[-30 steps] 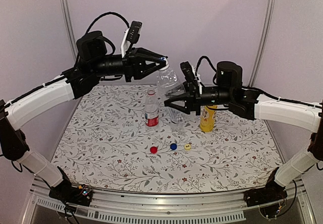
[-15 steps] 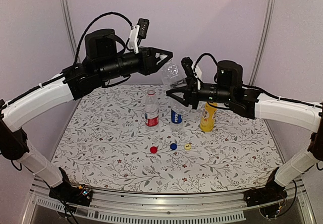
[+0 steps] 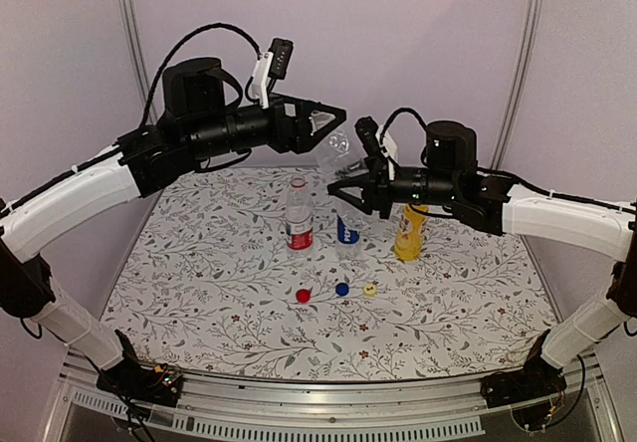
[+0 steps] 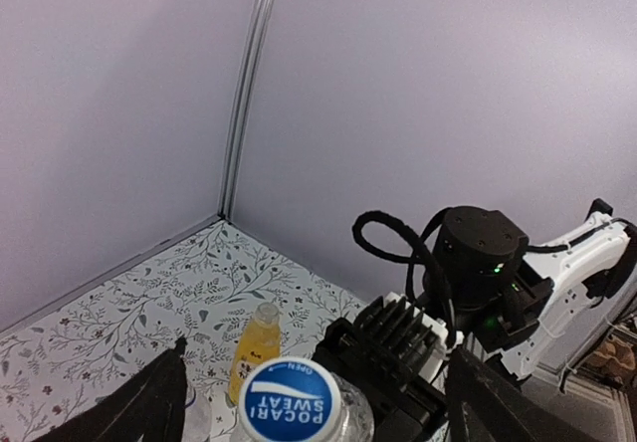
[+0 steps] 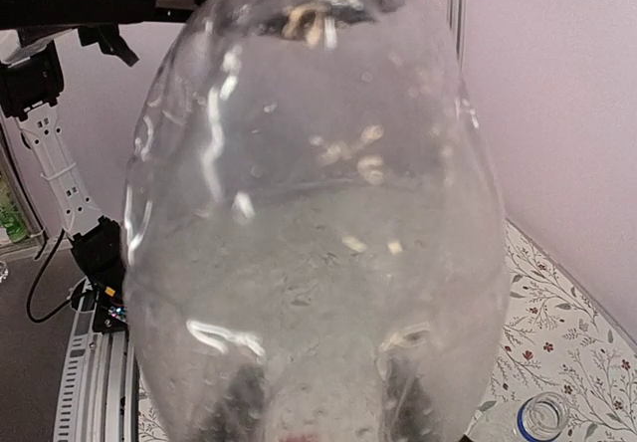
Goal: Unscrew the bottle caps
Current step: Unscrew the bottle cap from the plastic bottle.
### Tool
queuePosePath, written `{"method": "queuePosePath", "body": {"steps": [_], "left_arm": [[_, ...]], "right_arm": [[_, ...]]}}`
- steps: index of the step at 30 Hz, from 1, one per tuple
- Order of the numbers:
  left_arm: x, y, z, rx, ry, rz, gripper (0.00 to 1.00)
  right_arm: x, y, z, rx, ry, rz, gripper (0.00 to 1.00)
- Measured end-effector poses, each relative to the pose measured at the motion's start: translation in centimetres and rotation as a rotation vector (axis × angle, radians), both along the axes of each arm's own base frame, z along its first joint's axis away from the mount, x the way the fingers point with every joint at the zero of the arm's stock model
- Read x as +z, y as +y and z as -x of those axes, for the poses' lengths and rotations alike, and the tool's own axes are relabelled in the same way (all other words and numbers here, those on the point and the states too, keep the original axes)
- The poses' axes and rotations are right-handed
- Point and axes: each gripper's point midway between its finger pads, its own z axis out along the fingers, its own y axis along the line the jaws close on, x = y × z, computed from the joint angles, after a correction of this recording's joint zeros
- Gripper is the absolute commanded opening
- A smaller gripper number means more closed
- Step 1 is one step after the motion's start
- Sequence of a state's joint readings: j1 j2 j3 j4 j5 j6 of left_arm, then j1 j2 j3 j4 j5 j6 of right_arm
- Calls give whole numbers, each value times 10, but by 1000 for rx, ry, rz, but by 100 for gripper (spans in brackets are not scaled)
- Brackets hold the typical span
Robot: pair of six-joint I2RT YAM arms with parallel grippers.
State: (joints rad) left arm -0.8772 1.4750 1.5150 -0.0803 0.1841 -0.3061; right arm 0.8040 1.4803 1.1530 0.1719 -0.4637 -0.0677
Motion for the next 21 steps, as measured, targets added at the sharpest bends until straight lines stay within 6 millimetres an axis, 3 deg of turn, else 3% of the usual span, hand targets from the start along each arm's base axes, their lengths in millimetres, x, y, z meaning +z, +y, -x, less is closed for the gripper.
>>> {"method": "queuePosePath", "body": {"steps": [9, 15, 21], "left_arm": [[29, 30, 23, -216, -117, 64, 83], [21, 25, 52, -420, -163, 67, 76], [17, 19, 67, -549, -197, 72, 70]], "right_arm": [[3, 7, 31, 188, 2, -16, 38], [5, 8, 53, 317, 12, -30, 38], [5, 8, 64, 379, 22, -36, 38]]}}
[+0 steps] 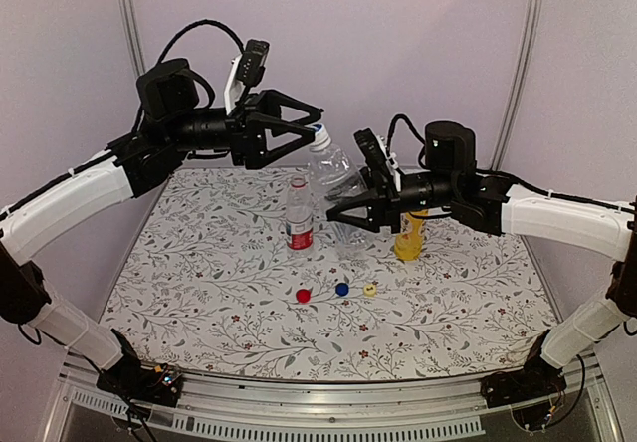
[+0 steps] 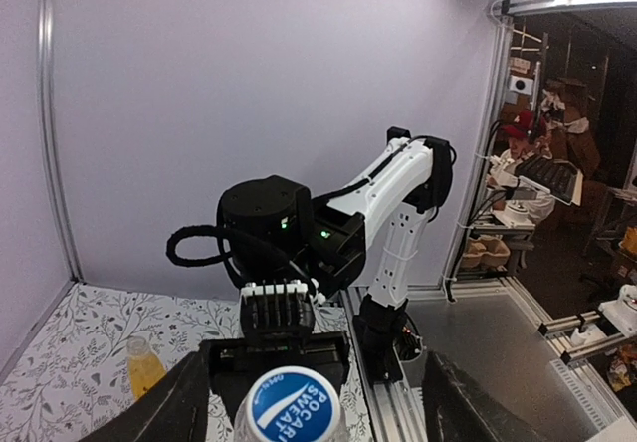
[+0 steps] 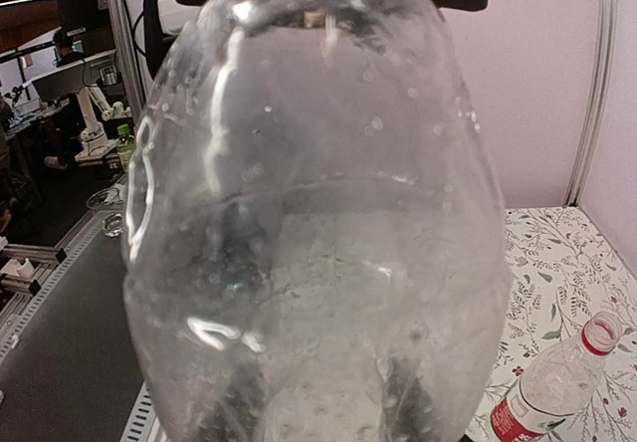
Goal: Unscrew the bottle caps
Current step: Unscrew the bottle cap from the plastic bottle.
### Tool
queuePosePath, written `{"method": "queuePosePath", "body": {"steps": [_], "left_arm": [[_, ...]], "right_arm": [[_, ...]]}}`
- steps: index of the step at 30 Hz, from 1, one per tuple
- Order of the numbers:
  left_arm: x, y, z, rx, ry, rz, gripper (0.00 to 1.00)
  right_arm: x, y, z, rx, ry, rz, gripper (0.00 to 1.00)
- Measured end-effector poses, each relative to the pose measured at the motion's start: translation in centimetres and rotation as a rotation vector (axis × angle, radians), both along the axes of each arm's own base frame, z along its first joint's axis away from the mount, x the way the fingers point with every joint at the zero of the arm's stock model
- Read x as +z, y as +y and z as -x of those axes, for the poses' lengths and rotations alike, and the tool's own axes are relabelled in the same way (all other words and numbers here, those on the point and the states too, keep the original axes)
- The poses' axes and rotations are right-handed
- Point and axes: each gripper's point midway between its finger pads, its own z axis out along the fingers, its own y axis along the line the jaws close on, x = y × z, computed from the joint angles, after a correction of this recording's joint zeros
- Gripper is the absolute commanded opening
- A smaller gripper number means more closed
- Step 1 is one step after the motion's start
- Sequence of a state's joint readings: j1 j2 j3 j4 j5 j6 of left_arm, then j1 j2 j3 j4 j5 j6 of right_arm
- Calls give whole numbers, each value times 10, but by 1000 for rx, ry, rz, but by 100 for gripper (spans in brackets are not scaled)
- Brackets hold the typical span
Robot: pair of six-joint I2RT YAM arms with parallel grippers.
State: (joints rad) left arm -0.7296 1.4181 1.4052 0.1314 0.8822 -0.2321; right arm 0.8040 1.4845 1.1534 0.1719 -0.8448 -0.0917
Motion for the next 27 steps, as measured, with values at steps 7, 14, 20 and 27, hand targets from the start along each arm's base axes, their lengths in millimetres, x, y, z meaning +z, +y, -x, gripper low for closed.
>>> {"method": "queuePosePath", "body": {"steps": [7, 14, 20, 27], "left_arm": [[-15, -10, 1, -76, 11, -18, 58], [-22, -14, 0, -103, 22, -28, 50], [-20, -14, 2, -112, 14, -23, 49], [-15, -11, 4, -128, -1, -5, 37]], "right_arm": [[-3, 1, 3, 25, 9, 3, 38], [-3, 1, 4, 28, 9, 2, 38], [-3, 1, 4, 29, 9, 2, 38], [-2, 1, 4, 31, 6, 2, 38]]}}
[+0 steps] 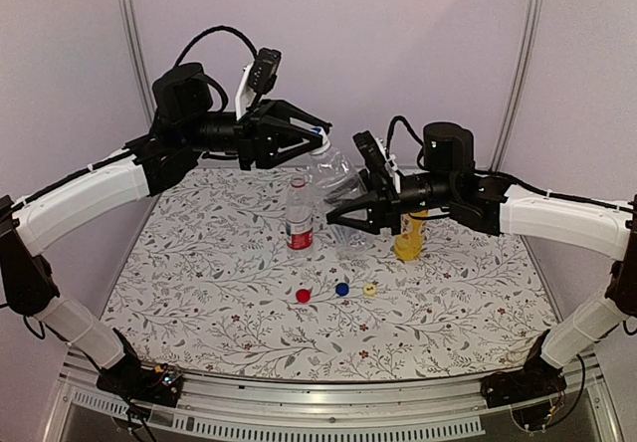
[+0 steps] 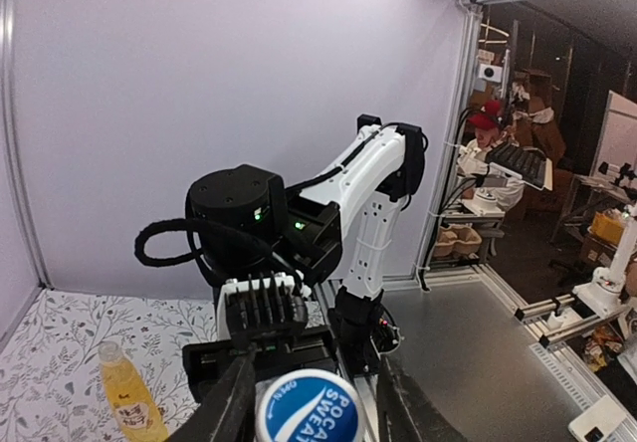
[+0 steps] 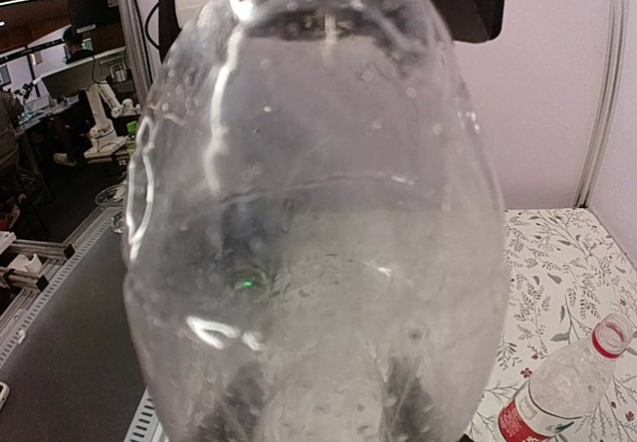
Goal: Unscrew the bottle caps
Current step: Unscrew the bottle cap from the plastic bottle.
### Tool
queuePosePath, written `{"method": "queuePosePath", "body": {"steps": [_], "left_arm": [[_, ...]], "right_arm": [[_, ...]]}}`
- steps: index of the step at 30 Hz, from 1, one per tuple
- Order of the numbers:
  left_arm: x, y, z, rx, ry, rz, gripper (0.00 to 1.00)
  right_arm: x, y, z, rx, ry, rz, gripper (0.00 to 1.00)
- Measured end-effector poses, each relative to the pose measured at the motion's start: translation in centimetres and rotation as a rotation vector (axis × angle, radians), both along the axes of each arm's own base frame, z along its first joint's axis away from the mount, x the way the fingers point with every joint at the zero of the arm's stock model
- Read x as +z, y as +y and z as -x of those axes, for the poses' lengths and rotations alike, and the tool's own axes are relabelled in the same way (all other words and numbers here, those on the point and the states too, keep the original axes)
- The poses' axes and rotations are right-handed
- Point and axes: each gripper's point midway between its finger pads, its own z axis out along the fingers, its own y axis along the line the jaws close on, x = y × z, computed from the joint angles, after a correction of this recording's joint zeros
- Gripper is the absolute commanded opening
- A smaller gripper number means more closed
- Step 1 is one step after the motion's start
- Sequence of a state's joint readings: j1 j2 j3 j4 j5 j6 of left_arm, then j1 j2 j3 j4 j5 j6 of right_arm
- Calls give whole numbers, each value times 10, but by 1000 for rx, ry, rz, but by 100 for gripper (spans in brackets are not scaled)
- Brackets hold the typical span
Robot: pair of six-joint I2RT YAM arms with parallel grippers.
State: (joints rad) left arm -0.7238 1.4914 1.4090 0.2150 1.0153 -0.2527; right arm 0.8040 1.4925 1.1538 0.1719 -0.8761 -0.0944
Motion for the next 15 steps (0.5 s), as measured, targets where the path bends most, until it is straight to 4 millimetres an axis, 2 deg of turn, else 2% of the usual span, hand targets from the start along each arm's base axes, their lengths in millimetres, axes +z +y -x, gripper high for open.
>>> {"method": "queuePosePath", "body": {"steps": [7, 15], "left_arm": [[3, 3, -1, -2, -1, 8, 32], [3, 2, -8, 31, 2, 10, 15]], "right_arm": [[0, 0, 1, 3, 0, 0, 38], [0, 1, -6, -33, -1, 3, 38]]}}
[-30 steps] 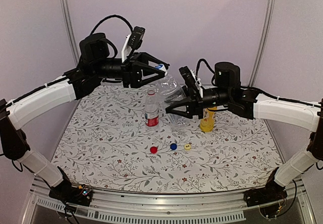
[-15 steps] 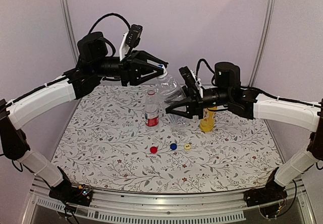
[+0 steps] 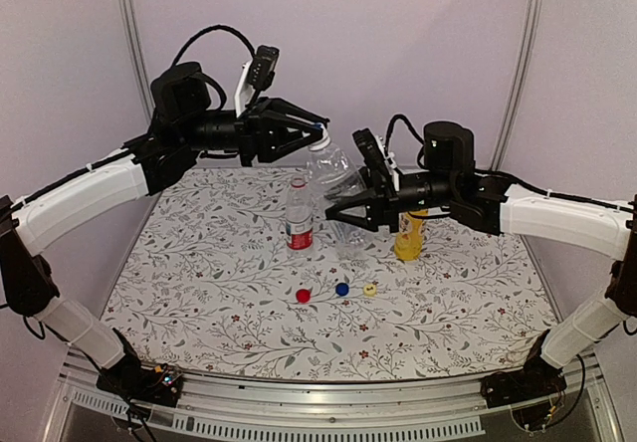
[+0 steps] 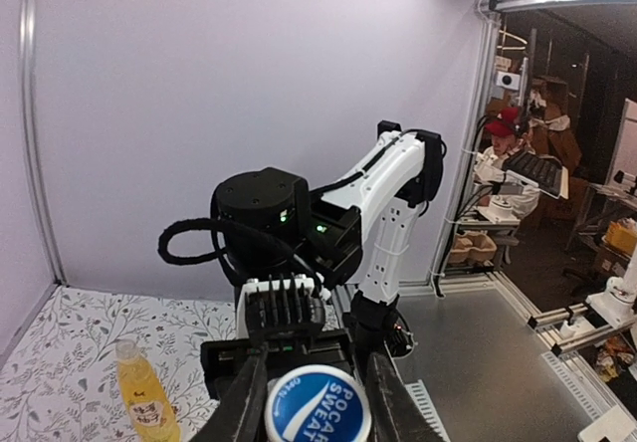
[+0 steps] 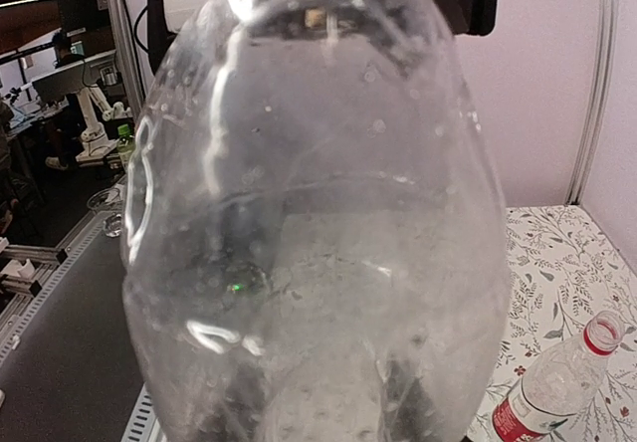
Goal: Unscrew the bottle caps
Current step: Unscrew the bottle cap from the plastic bottle.
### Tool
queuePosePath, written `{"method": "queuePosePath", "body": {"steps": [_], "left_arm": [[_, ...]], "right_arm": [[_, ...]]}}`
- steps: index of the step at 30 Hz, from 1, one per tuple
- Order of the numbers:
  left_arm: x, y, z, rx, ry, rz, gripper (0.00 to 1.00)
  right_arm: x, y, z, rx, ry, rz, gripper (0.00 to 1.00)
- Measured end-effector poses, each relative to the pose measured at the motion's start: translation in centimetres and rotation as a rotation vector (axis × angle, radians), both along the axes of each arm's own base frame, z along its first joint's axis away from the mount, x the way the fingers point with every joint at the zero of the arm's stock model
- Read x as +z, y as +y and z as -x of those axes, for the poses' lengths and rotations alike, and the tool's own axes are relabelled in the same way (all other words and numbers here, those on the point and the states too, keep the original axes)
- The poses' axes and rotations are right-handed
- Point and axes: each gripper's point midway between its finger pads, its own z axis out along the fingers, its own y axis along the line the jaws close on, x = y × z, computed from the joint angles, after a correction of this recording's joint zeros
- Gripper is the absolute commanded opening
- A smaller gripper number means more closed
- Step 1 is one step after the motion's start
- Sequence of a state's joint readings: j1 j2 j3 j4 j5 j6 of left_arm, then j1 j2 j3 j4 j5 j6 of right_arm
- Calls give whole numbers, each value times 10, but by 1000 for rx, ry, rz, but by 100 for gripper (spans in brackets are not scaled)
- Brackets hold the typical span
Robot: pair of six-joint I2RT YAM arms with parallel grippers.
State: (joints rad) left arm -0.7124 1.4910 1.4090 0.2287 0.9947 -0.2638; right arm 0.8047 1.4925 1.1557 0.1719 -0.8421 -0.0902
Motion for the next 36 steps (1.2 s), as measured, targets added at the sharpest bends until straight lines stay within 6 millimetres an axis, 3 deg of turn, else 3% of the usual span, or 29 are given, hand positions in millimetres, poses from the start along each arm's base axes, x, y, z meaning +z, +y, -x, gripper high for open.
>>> {"method": "queuePosePath", "body": {"steps": [7, 15, 26, 32, 36], "left_arm": [[-1, -3, -39, 294, 112, -11, 12], [3, -5, -61, 628, 198, -24, 23], [-1, 2, -71, 727, 216, -55, 65], [-5, 9, -76, 733, 208, -75, 77], [6, 18, -72, 682, 182, -63, 79]], "right_arm": [[0, -1, -36, -206, -23, 22, 37], [3, -5, -61, -358, -66, 30, 37], [0, -4, -63, -391, -73, 44, 37], [0, -4, -63, -388, -73, 43, 37], [-1, -3, -60, -371, -69, 44, 37]]}}
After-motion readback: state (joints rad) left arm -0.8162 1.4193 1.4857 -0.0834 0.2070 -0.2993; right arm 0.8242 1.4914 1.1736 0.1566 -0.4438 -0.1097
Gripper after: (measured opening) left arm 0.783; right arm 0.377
